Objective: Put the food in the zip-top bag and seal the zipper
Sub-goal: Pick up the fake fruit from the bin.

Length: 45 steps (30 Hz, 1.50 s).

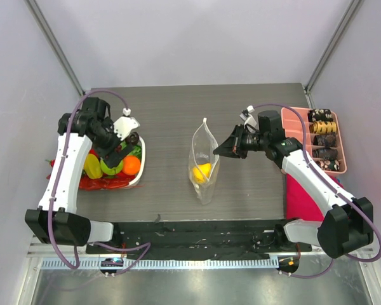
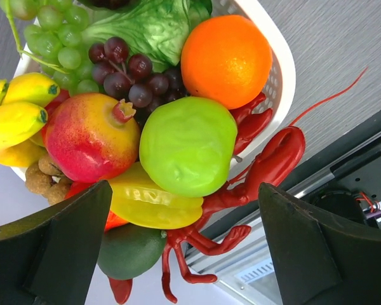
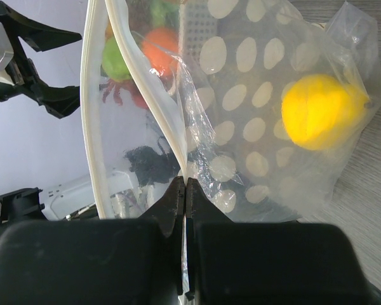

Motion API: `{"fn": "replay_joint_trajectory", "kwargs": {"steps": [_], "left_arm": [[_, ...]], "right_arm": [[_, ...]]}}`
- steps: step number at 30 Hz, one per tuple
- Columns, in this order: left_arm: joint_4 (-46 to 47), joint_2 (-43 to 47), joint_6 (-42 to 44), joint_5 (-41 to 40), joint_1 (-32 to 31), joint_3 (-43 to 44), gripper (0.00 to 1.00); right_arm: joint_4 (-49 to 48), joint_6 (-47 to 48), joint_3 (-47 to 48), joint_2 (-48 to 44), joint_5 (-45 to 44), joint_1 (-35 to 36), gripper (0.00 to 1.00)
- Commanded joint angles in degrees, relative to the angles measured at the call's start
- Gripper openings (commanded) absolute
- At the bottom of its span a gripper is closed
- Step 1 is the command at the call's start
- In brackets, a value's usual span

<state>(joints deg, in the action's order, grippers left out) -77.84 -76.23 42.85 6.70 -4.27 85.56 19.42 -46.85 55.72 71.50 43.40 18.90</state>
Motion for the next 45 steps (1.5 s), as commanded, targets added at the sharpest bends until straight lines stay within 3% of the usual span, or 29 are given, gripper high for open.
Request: {"fn": "replay_joint_trajectory", "kwargs": {"steps": [1,36,45], "left_arm": [[-5.7,-1.8,0.3,-3.3,-0.6,-0.3,1.00],[0.1,-6.6,0.7,-6.3,-2.3,-8.3,0.98],[-1.3,-5.9,0.5,-6.3,-2.3,-6.3,0.82]], "right_arm": [[-0.2,0.8,2.1,-1.0,0.3,-0.1,0.01],[0.0,1.4,2.8,-0.1,0.5,-0.2,0.01],[0.4,1.9,2.9,-0.1,0.5,-0.2,0.01]]}}
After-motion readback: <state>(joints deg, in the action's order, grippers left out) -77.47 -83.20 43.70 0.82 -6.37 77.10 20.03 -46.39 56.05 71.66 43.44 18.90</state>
